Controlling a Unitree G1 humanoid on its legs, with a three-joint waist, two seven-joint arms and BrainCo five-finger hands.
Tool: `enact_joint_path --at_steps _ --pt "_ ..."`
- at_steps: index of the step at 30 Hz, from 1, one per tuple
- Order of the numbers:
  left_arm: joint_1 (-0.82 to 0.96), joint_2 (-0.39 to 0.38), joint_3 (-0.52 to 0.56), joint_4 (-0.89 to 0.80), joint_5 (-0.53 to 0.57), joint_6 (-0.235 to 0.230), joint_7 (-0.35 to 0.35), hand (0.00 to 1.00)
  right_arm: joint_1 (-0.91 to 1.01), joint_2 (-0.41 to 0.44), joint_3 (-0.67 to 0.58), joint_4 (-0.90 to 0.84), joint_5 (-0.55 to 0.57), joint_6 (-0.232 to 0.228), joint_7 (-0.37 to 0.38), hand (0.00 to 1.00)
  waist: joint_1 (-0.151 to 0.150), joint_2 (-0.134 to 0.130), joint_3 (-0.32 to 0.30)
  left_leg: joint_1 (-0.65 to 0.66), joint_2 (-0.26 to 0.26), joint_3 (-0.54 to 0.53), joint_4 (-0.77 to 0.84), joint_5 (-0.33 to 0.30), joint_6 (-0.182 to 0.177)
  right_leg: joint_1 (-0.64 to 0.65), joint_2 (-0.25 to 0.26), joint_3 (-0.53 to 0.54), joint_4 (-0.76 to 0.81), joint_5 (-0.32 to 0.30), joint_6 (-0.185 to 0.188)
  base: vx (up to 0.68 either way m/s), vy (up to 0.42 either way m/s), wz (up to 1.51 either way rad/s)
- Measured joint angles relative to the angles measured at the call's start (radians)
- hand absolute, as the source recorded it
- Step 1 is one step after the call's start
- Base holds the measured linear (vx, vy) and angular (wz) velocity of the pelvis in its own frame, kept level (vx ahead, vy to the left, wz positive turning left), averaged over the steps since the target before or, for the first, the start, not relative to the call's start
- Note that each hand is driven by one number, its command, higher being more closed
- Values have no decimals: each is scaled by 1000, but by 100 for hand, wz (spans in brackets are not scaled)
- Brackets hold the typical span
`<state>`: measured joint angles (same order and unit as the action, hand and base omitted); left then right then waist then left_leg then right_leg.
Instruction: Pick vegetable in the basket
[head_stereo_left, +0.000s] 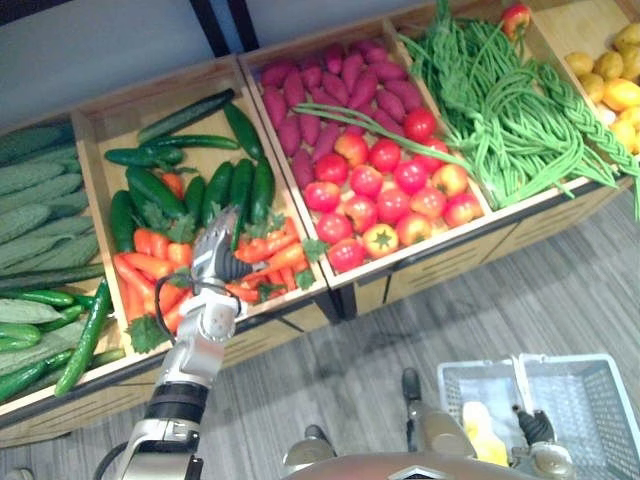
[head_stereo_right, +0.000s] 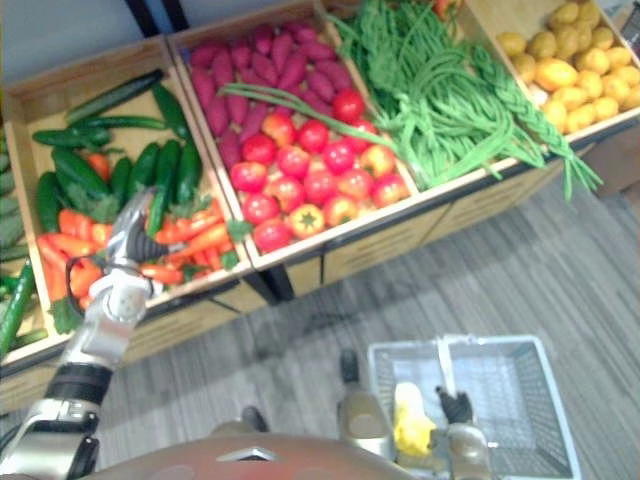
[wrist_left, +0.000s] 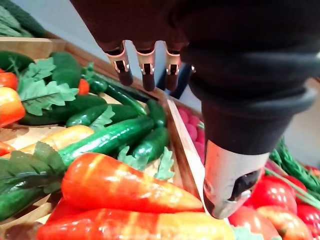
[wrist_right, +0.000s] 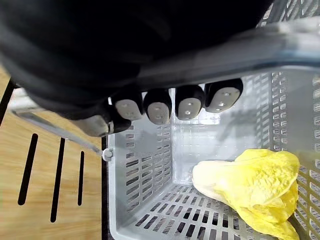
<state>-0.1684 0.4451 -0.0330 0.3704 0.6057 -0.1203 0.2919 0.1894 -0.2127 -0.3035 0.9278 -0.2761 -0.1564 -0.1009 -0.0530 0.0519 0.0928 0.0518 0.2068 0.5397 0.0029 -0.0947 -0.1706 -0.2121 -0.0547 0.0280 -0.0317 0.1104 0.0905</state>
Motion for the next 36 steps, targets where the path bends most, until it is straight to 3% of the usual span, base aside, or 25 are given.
enact_joint_path --at_steps 13,23,36 --pt "-8 28 -60 19 50 17 -137 0 -1 -5 -1 -13 -2 2 19 100 2 1 2 -11 8 0 7 0 -1 -14 0 -1 15 0 0 -26 -48 1" --pt "-34 28 -1 20 115 81 -144 0 -2 -5 -3 -21 -8 3 23 100 5 -1 6 -33 9 0 11 0 -1 -32 -1 3 18 0 0 -3 -32 0" --pt "-85 6 41 10 125 109 -144 0 -11 -4 -14 -40 -8 5 37 100 27 -12 48 -52 13 2 27 -1 0 -47 0 8 31 0 0 -8 -31 0"
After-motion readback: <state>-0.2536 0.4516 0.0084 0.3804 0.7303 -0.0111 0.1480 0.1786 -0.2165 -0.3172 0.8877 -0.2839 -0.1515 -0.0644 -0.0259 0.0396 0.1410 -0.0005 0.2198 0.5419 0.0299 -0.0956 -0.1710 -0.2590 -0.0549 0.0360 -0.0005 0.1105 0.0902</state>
